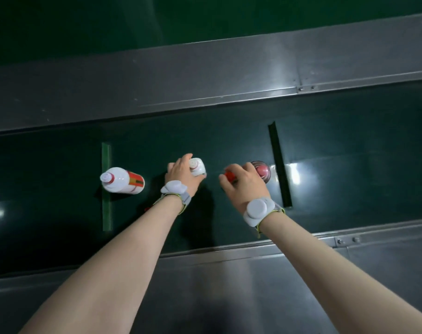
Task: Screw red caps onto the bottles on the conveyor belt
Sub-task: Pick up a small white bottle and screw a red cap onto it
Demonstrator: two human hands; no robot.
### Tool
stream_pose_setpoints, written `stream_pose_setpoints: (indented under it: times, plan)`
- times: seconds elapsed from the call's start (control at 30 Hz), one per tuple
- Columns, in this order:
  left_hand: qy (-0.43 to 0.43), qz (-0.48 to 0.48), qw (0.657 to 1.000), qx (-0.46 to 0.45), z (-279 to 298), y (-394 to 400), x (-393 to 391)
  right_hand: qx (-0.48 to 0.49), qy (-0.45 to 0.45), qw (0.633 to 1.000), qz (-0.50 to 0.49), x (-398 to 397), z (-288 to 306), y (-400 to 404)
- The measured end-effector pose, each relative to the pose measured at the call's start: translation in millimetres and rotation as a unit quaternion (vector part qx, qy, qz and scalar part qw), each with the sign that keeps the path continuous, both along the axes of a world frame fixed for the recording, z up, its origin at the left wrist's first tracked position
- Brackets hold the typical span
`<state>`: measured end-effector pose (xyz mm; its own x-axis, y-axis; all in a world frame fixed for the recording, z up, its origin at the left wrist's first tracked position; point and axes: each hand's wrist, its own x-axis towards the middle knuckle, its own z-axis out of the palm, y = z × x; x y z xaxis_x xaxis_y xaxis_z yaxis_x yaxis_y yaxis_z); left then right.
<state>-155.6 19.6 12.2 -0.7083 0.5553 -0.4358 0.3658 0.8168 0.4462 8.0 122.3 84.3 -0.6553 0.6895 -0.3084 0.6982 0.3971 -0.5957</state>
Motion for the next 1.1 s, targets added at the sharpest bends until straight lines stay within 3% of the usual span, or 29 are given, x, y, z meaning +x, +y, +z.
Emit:
stream_pose_setpoints:
  times: [0.27,0.4,0.57,1.1]
  plan:
    - [0.019,-0.022,0.999,0.017,24,-8,15,-0.033,0.040,0.998,0.030,13,23,2]
    - [0.016,0.013,0.998,0.068,70,-34,40,-0.057,0.096,0.991,0.070,9,58,-12]
    - [0.020,-0.002,0.996,0.087,139,-64,56,-0.008,0.155,0.975,0.161,-7,120,-38]
    - [0.018,-0.026,1.000,0.001,269,-90,34,0.070,0.071,0.935,0.340,-39,256,-52]
